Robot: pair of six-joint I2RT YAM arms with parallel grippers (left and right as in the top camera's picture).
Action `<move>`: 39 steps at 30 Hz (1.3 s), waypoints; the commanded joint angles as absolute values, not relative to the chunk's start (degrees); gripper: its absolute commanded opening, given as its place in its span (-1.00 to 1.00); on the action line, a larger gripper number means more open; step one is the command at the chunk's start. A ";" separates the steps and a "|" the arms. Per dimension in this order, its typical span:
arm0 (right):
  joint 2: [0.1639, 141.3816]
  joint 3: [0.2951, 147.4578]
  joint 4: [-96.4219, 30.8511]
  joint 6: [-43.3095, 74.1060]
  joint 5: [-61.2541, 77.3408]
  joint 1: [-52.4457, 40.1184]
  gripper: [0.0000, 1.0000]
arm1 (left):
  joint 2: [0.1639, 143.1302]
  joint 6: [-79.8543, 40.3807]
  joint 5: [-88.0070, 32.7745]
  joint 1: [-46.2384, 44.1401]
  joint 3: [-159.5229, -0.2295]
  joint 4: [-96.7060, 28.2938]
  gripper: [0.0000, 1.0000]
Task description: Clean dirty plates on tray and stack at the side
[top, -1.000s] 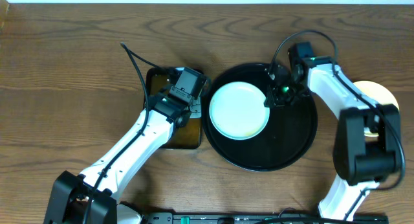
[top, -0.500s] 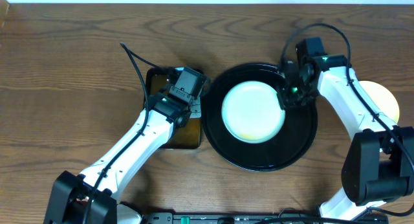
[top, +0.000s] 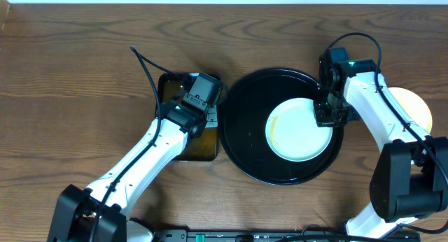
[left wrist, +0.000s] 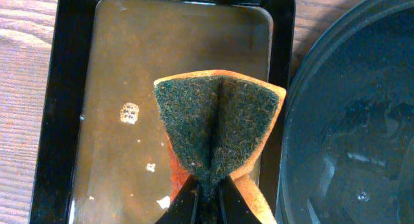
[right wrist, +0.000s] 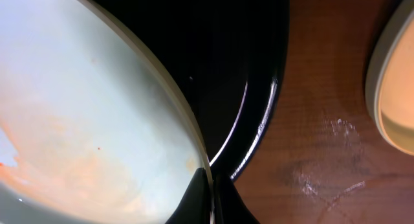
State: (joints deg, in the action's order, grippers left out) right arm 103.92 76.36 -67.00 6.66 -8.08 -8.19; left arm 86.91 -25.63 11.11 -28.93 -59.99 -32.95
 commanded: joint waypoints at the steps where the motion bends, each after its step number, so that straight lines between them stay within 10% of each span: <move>1: 101.84 76.51 -68.10 8.08 -9.41 -8.71 -0.98 | 86.87 -25.32 12.34 -28.67 -59.79 -32.97 -0.85; 39: 83.72 76.49 -80.38 10.13 -10.11 -8.45 -0.98 | 86.87 -25.32 12.32 -28.67 -59.79 -33.82 -0.85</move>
State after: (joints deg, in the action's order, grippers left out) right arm 83.96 76.34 -80.95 8.16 -10.39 -8.16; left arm 86.91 -25.61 11.11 -28.93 -59.99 -33.67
